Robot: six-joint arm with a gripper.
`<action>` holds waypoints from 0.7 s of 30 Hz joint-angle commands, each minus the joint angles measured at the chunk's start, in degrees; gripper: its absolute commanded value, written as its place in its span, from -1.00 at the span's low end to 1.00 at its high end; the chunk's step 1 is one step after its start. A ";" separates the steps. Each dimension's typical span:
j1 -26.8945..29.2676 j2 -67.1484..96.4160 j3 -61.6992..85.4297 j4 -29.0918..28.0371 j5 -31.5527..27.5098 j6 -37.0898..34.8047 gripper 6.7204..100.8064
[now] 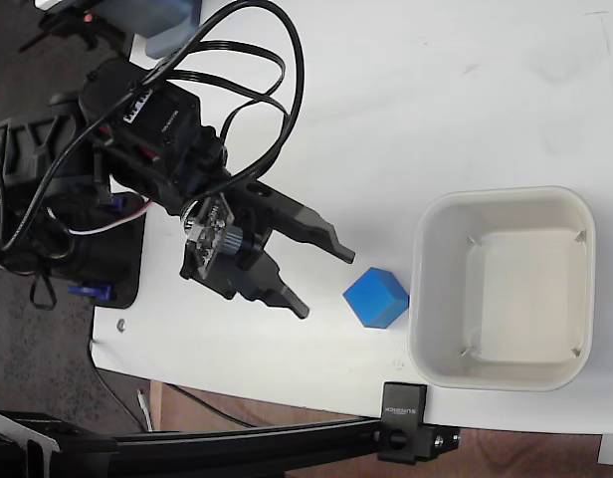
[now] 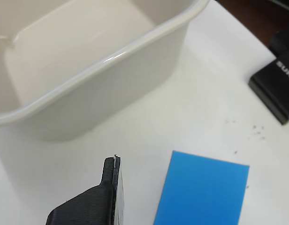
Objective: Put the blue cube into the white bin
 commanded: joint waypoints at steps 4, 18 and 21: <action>0.70 -3.16 -5.10 -2.02 -0.97 1.32 0.99; 2.99 -5.89 -6.94 -1.41 -1.58 1.41 0.97; 3.25 -6.50 -6.94 -1.85 -1.93 1.58 0.97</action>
